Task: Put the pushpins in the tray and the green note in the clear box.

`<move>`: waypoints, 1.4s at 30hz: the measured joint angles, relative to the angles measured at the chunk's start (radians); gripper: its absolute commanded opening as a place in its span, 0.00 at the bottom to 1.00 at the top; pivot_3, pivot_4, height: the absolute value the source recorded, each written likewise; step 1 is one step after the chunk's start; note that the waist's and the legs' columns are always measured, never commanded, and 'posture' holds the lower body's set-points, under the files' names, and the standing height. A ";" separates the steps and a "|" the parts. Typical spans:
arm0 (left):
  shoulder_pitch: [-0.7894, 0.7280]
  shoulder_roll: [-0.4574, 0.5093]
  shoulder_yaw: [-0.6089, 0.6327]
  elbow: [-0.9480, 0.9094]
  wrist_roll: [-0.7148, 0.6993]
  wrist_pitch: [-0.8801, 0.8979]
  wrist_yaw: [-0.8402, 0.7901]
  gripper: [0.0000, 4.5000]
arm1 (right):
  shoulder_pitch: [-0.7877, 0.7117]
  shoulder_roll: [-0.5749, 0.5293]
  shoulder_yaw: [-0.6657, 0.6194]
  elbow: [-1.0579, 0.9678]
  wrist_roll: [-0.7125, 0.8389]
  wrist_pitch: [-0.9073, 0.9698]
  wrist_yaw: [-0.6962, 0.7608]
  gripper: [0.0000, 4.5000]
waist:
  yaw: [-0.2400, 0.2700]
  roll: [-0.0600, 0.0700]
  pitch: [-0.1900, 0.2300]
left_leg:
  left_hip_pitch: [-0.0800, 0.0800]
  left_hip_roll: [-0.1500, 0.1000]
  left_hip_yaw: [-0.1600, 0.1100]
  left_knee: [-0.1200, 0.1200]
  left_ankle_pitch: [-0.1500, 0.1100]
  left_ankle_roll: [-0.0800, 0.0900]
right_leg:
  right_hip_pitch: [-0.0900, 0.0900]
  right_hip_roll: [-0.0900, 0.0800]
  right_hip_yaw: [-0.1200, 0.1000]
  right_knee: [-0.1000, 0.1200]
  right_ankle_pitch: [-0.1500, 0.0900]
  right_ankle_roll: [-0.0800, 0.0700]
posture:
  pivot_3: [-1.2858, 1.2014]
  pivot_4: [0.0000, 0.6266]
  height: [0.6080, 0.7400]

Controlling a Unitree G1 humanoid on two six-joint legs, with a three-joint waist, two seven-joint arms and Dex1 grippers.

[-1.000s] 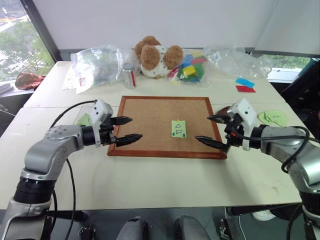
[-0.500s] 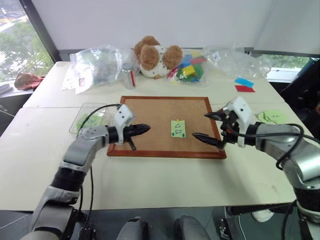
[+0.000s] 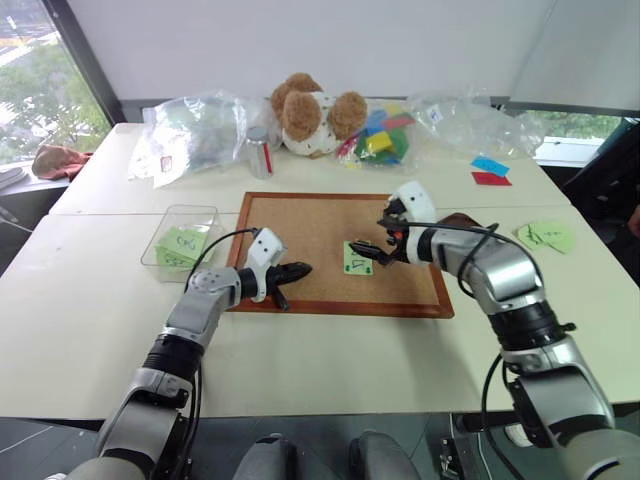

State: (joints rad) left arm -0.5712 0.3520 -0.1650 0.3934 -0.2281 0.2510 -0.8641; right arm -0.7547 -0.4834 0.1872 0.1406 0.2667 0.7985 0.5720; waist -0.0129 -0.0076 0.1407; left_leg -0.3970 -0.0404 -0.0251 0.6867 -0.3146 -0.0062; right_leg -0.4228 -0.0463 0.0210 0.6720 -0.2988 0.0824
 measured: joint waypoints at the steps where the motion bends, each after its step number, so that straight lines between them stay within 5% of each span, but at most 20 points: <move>1: 0.000 0.000 0.000 0.001 0.001 -0.001 0.001 0.00 | -0.007 0.012 0.003 0.031 -0.013 -0.018 0.002 0.81 | 0.000 0.000 0.000 | 0.000 0.000 0.000 0.000 0.000 0.000 | 0.000 0.000 0.000 0.000 0.000 0.000 | 0.52 0.24 1.00; 4: 0.008 0.001 0.005 -0.005 0.002 -0.002 0.004 0.00 | -0.020 0.051 0.006 0.112 -0.040 -0.065 0.003 0.48 | -0.003 0.000 0.000 | 0.002 0.000 0.000 0.000 0.000 0.000 | 0.000 0.000 0.000 0.003 0.000 0.000 | 0.52 0.24 1.00; 15: 0.046 0.003 0.021 -0.055 0.010 0.010 0.027 0.00 | -0.076 0.133 0.002 0.357 -0.111 -0.204 0.015 0.48 | -0.009 0.000 0.000 | 0.005 0.000 0.000 -0.001 0.000 -0.001 | -0.001 0.000 0.000 0.009 0.000 0.000 | 0.52 0.24 1.00; 21: 0.047 0.003 0.022 -0.062 0.012 0.022 0.034 0.00 | -0.092 0.151 -0.004 0.407 -0.128 -0.244 0.034 0.02 | -0.010 0.000 0.000 | 0.005 0.000 0.000 -0.001 0.001 -0.001 | -0.001 0.000 0.000 0.009 0.000 0.000 | 0.52 0.24 1.00; 31: 0.047 0.003 0.017 -0.061 0.024 0.014 0.037 0.00 | -0.084 0.120 -0.019 0.270 -0.127 -0.174 0.050 0.02 | -0.008 0.000 0.000 | 0.005 0.000 0.000 -0.002 0.001 -0.001 | -0.001 0.000 0.001 0.009 0.000 0.000 | 0.52 0.24 1.00; 36: 0.046 0.003 0.013 -0.050 0.031 0.002 0.036 0.00 | -0.082 0.031 -0.136 0.043 -0.092 -0.048 0.022 0.02 | -0.005 0.000 0.000 | 0.005 0.000 0.000 -0.002 0.000 0.000 | -0.001 0.000 0.001 0.009 0.000 0.000 | 0.52 0.24 1.00; 42: 0.044 0.000 0.011 -0.040 0.040 -0.004 0.029 0.00 | -0.063 -0.035 -0.240 0.004 -0.077 0.001 -0.032 0.02 | -0.005 0.000 -0.001 | 0.005 0.000 0.000 -0.002 -0.002 0.003 | -0.001 0.000 0.001 0.009 0.000 0.000 | 0.52 0.24 1.00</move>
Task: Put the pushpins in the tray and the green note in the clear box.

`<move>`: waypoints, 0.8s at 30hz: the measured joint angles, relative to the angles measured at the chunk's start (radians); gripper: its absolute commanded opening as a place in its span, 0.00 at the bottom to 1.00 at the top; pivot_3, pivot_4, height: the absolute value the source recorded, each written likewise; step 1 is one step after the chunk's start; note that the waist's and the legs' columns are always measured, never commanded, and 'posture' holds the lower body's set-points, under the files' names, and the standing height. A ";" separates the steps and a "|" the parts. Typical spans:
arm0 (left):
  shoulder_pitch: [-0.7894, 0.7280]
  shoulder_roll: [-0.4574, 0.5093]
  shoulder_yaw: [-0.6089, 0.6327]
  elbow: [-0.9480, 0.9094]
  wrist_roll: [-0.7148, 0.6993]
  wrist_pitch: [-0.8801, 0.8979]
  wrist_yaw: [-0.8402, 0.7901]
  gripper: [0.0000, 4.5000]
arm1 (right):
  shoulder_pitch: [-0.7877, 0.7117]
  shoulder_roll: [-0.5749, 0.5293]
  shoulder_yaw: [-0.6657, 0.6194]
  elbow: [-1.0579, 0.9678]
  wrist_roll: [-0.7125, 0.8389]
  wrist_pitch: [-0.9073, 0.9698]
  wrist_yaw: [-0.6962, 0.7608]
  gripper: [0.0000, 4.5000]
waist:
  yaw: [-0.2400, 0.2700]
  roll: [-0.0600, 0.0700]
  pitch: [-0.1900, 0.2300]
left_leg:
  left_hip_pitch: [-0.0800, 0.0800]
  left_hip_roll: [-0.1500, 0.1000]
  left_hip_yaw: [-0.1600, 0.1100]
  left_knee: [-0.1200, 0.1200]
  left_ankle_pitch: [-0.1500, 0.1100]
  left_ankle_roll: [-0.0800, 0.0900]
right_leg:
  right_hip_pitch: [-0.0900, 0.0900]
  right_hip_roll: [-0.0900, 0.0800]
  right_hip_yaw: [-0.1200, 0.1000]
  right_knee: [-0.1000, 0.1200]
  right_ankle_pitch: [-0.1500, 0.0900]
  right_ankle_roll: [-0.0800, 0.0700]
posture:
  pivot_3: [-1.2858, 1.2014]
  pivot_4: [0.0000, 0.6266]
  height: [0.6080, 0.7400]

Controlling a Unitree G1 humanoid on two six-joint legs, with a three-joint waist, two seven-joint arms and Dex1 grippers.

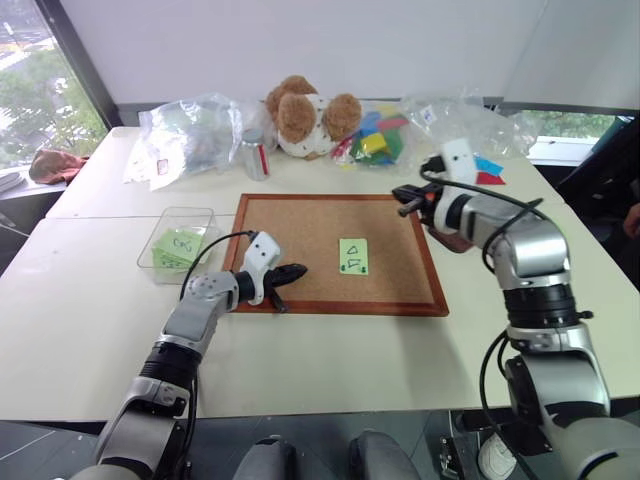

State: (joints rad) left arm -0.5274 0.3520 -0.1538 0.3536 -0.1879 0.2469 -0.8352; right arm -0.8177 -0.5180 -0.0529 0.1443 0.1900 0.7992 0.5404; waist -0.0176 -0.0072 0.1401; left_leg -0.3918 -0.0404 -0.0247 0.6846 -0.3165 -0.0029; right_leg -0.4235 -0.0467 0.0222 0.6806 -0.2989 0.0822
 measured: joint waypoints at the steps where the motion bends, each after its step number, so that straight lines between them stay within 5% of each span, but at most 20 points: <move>1: -0.001 -0.001 0.000 0.001 0.002 0.000 -0.001 0.00 | 0.000 -0.017 -0.014 0.023 -0.003 -0.009 -0.012 0.02 | 0.000 0.000 0.000 | 0.000 0.000 0.000 0.000 0.000 0.000 | 0.000 0.000 0.000 0.000 0.000 0.000 | 0.52 0.24 1.00; 11: -0.007 -0.005 0.001 0.023 0.007 -0.019 -0.009 0.00 | -0.026 -0.090 -0.053 0.561 -0.088 -0.284 -0.092 0.02 | 0.000 0.000 -0.001 | 0.001 0.000 0.002 0.000 0.000 0.000 | 0.002 0.000 0.001 0.000 0.000 0.000 | 0.52 0.24 1.00; 18: -0.005 -0.007 0.002 0.021 0.010 -0.019 -0.006 0.00 | -0.073 -0.072 -0.056 0.761 -0.090 -0.398 -0.103 0.02 | 0.000 0.001 -0.001 | 0.001 0.000 0.002 0.000 0.001 0.000 | 0.002 0.000 0.001 0.000 0.000 0.000 | 0.52 0.24 1.00; 21: 0.001 -0.007 0.003 0.014 0.010 -0.019 -0.005 0.00 | -0.089 -0.069 -0.056 0.785 -0.088 -0.417 -0.093 0.20 | 0.000 0.001 -0.001 | 0.001 0.000 0.002 0.000 0.001 0.000 | 0.002 0.000 0.001 0.000 0.000 0.000 | 0.52 0.24 1.00; 24: 0.009 -0.007 0.004 0.003 0.010 -0.019 0.001 0.00 | -0.094 -0.069 -0.056 0.802 -0.088 -0.429 -0.089 0.53 | -0.001 0.001 -0.001 | 0.001 0.000 0.002 0.000 0.001 0.000 | 0.002 0.000 0.001 0.000 0.000 0.000 | 0.52 0.24 1.00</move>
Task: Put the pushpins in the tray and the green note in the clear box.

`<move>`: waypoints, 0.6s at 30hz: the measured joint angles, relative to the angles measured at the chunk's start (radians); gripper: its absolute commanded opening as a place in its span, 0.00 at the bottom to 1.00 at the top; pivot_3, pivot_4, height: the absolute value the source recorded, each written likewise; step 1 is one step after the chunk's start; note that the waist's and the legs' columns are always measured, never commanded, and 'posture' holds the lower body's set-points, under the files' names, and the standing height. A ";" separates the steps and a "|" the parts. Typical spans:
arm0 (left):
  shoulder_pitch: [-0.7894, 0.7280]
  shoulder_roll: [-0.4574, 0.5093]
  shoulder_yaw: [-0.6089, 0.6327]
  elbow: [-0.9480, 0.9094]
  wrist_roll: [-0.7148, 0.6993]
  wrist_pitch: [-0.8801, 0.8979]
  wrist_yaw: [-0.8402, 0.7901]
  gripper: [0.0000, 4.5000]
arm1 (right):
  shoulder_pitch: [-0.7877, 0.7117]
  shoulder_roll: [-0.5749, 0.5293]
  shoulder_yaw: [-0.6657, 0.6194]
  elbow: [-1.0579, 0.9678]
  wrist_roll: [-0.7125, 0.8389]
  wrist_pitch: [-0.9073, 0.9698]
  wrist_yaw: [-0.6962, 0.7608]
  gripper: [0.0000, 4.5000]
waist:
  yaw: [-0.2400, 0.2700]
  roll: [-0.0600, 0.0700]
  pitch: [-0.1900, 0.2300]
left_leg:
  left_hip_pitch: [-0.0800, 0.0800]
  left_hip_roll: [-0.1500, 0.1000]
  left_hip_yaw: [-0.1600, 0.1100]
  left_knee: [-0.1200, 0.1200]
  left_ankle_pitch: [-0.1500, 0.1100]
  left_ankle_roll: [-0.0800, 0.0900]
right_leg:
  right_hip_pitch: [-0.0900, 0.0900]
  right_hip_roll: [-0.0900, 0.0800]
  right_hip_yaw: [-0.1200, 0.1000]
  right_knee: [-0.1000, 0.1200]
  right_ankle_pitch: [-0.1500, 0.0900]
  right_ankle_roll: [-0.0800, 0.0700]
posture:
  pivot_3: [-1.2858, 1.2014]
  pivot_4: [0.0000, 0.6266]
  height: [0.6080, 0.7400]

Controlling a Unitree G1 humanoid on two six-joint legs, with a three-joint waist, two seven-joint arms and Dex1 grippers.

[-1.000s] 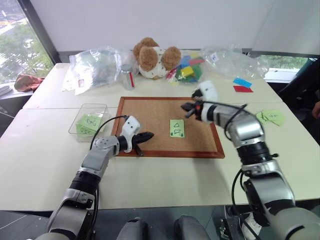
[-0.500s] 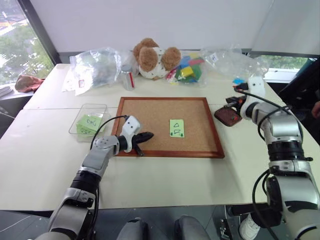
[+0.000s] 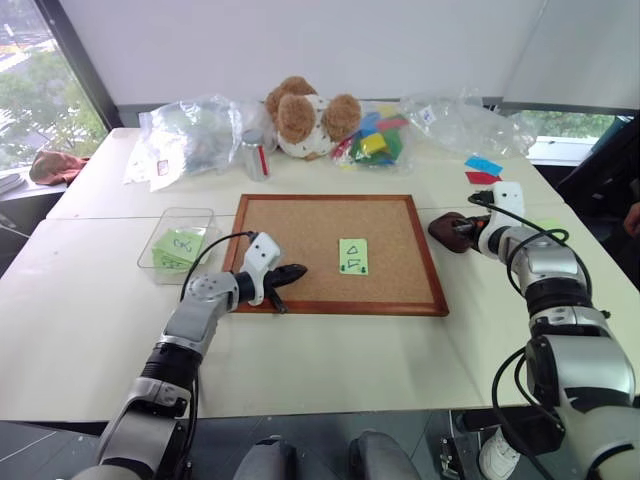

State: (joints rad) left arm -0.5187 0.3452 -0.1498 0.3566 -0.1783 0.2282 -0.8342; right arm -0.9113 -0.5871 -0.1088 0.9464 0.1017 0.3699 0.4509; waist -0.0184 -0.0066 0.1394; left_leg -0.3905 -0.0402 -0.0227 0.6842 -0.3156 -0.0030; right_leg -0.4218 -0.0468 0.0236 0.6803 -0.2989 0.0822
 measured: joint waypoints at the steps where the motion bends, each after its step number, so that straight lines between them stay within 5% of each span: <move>1: 0.003 0.000 0.001 -0.004 0.000 0.000 0.002 0.00 | 0.000 0.000 0.000 0.004 0.000 0.000 0.001 0.65 | -0.001 0.000 0.000 | 0.000 0.000 0.000 0.000 0.000 0.000 | 0.000 0.000 0.000 0.000 0.000 0.000 | 0.52 0.24 1.00; 2: 0.005 0.001 0.002 -0.006 0.000 0.001 0.003 0.00 | 0.000 0.000 0.000 0.008 0.000 0.000 0.002 0.76 | -0.002 0.000 0.000 | 0.000 0.000 0.000 0.000 0.000 0.000 | 0.000 0.000 0.000 0.000 0.000 0.000 | 0.52 0.24 1.00; 12: 0.009 0.001 0.003 -0.013 0.000 0.002 0.007 0.00 | -0.001 -0.002 -0.017 -0.032 0.014 0.044 0.029 0.76 | -0.002 0.000 0.000 | 0.000 0.000 0.000 -0.001 0.000 0.000 | 0.000 0.000 0.000 0.000 0.000 0.000 | 0.52 0.24 1.00; 18: 0.002 0.000 0.000 -0.005 0.000 0.002 0.002 0.00 | 0.025 -0.035 -0.015 -0.292 0.047 0.156 0.126 0.76 | 0.001 0.001 0.000 | 0.000 0.000 0.000 -0.001 0.000 0.001 | 0.000 0.000 0.000 0.000 0.000 0.000 | 0.52 0.24 1.00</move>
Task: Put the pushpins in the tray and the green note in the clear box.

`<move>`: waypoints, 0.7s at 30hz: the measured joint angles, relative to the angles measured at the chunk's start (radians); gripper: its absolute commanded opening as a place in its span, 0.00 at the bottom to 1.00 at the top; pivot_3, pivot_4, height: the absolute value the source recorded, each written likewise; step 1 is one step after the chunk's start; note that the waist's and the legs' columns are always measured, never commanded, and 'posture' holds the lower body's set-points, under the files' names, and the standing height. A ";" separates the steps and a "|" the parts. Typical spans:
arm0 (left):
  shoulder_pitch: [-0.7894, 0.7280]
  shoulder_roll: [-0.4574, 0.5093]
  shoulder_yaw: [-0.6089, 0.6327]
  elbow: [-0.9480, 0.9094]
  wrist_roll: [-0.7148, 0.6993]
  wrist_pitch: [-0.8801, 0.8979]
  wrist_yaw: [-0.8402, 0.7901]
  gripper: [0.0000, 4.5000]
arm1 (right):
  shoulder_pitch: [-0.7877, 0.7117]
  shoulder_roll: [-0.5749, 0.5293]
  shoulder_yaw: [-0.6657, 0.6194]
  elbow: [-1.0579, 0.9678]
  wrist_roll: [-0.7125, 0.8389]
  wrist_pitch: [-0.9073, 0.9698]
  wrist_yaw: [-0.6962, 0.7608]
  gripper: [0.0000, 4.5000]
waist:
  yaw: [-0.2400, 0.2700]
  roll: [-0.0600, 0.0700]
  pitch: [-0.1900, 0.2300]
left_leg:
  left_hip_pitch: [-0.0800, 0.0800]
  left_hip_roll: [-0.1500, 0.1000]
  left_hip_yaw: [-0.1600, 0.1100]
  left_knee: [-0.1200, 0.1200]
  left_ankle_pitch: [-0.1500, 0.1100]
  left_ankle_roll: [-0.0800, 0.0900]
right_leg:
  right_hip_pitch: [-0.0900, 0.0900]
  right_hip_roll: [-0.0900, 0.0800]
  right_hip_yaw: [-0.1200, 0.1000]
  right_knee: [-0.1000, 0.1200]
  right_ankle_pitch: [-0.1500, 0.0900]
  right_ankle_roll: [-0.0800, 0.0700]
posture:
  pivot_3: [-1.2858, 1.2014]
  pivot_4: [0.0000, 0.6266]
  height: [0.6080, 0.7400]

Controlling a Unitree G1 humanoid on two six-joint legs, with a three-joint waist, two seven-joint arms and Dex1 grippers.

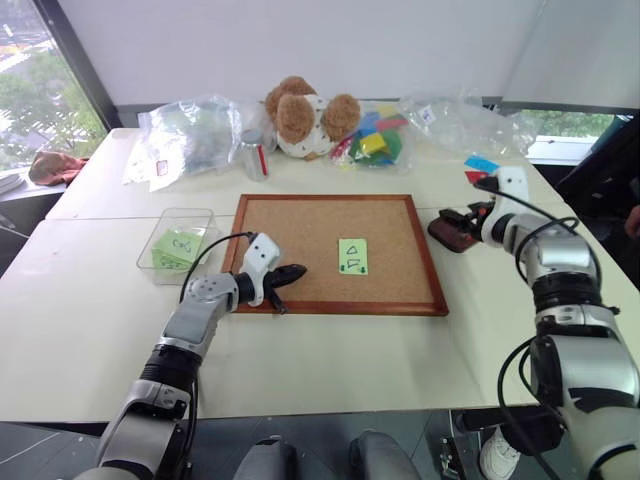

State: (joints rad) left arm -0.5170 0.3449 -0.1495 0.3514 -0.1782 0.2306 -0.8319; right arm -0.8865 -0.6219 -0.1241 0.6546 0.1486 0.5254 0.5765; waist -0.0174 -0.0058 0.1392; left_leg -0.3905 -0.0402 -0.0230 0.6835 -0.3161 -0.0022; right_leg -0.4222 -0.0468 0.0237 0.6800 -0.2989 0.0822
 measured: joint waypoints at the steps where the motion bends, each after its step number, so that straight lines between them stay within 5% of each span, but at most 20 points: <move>1: 0.000 0.000 -0.001 0.000 0.000 0.000 -0.002 0.00 | 0.023 -0.010 0.005 -0.085 0.012 0.031 0.025 0.76 | 0.002 0.000 0.000 | 0.000 0.000 0.000 0.000 0.000 0.000 | 0.000 0.000 0.000 0.000 0.000 0.000 | 0.52 0.24 1.00; 12: -0.009 0.002 -0.002 0.010 0.001 0.000 -0.012 0.00 | 0.321 0.051 0.133 -0.742 0.108 0.310 0.090 0.76 | 0.003 0.000 0.000 | 0.000 0.000 0.000 0.000 0.000 0.001 | 0.000 0.000 0.000 -0.001 0.000 0.000 | 0.52 0.24 1.00; 17: -0.008 0.003 -0.002 0.011 0.001 -0.001 -0.016 0.00 | 0.383 0.096 0.180 -0.847 0.121 0.360 0.053 0.26 | 0.004 0.000 0.000 | 0.000 0.000 -0.001 0.000 -0.001 0.001 | 0.000 0.000 0.000 -0.001 0.000 0.000 | 0.52 0.24 1.00; 21: -0.009 0.004 -0.002 0.012 0.001 -0.001 -0.017 0.00 | 0.397 0.128 0.203 -0.868 0.121 0.369 0.025 0.26 | 0.003 0.000 0.000 | 0.000 0.000 0.000 0.000 -0.001 0.001 | 0.000 0.000 0.000 -0.001 0.000 0.000 | 0.52 0.24 1.00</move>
State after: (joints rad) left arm -0.5255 0.3488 -0.1513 0.3636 -0.1770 0.2300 -0.8486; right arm -0.4894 -0.4935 0.0793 -0.2135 0.2698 0.8947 0.6019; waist -0.0144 -0.0057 0.1389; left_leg -0.3907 -0.0401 -0.0235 0.6835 -0.3166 -0.0013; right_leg -0.4221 -0.0471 0.0236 0.6788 -0.2989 0.0821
